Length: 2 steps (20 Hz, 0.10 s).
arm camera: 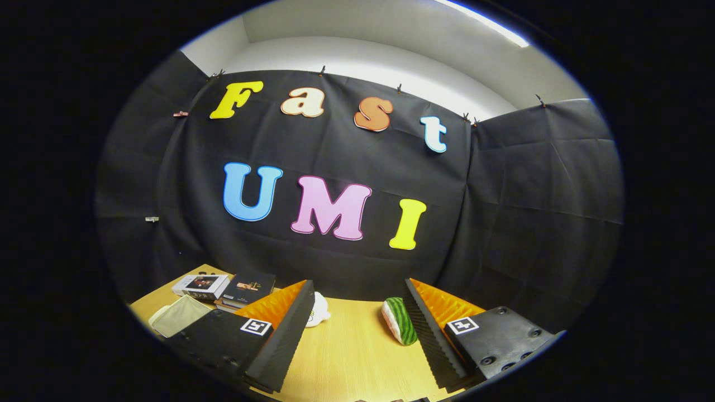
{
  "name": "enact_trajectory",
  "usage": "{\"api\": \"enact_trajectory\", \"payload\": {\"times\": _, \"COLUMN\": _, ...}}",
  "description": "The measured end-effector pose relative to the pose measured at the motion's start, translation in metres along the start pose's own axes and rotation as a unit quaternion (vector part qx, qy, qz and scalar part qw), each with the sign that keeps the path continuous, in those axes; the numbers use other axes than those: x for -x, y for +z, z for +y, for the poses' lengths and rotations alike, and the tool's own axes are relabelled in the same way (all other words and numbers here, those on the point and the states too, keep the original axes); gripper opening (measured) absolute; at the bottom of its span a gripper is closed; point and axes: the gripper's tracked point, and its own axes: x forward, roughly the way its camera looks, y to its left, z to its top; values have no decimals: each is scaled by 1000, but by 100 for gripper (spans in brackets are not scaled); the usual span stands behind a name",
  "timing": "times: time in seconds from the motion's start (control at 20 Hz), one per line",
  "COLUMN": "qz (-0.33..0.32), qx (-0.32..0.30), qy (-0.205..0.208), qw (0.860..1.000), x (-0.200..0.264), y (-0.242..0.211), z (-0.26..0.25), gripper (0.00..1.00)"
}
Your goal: Open the storage box then place both shoes into the box .Put the left shoe in first, then the right shoe, with the right side of both shoes facing outward in a uniform manner.
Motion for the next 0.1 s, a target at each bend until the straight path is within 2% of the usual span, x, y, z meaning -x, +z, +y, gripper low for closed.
{"api": "enact_trajectory", "payload": {"times": 0.1, "qz": -1, "qx": -3, "qy": -6, "qw": 1000, "x": 2, "y": -2, "z": -7, "gripper": 98}}
